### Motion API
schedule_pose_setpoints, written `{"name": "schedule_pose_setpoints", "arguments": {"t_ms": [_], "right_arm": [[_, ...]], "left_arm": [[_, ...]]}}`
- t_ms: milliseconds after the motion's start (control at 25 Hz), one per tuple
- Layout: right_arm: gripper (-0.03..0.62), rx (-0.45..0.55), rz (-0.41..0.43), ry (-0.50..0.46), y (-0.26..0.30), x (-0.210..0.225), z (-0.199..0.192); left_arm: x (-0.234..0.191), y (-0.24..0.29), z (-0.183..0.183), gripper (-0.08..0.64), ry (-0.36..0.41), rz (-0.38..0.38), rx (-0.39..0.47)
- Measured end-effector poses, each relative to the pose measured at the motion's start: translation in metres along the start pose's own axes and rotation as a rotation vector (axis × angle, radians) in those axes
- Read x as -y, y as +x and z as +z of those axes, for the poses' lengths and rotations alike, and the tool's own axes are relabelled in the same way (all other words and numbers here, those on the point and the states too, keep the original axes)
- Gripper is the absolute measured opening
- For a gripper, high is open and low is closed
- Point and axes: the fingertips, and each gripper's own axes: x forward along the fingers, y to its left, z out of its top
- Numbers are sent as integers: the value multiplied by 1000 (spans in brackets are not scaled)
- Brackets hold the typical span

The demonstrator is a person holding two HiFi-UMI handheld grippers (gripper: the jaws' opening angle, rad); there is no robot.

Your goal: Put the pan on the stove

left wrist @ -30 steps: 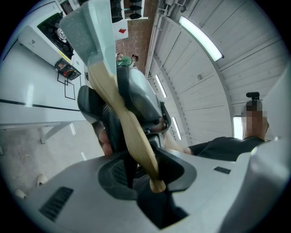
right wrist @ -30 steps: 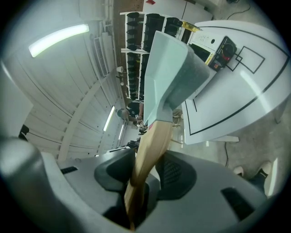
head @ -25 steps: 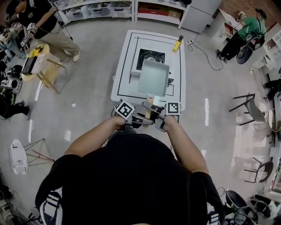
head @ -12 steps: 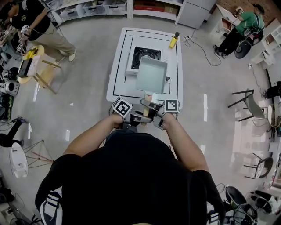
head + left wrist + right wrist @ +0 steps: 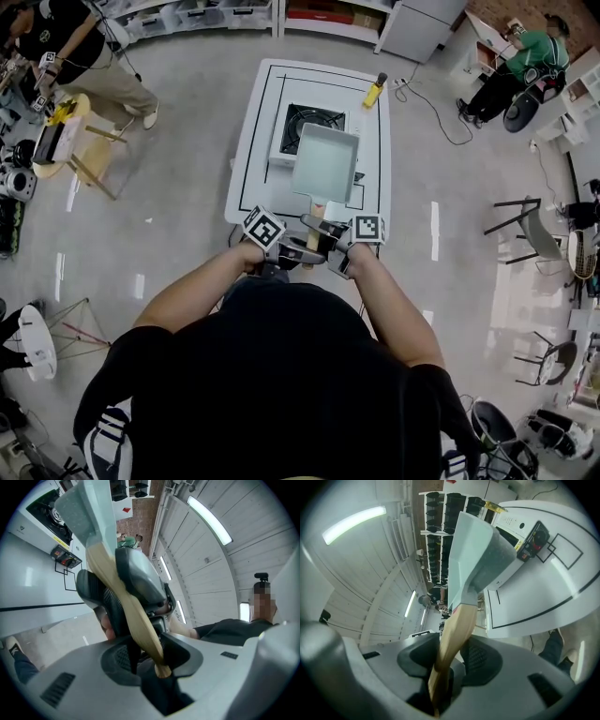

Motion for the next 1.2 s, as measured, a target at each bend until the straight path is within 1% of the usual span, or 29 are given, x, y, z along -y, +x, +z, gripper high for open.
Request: {"name": "schedule_pose_setpoints", "arguments": {"t_ms": [120, 280, 520, 600, 720, 800, 920, 1200], "right_arm": [[143, 2, -12, 15, 5, 4, 10], [143, 0, -10, -10, 9, 10, 17], [143, 7, -16, 22, 13, 13, 39], [143, 0, -29, 6, 14, 17, 42], [143, -8, -34, -44, 17, 20, 49], [143, -5, -25, -11, 20, 19, 56], [143, 0, -14, 39, 25, 18, 66], [141, -5, -8, 32, 33, 25, 84]], "left_arm": [[-6, -7, 9, 130, -4, -3, 1], [-11, -11, 14, 130, -3, -4, 0], [-24, -16, 33, 130, -15, -5, -3], [-25, -18, 36, 130, -18, -8, -2], [-26, -20, 40, 130, -16, -10, 2], [-36, -23, 48, 130, -13, 2, 0], [-36, -27, 59, 130, -24, -4, 0], [-48, -35, 74, 130, -33, 5, 8]]}}
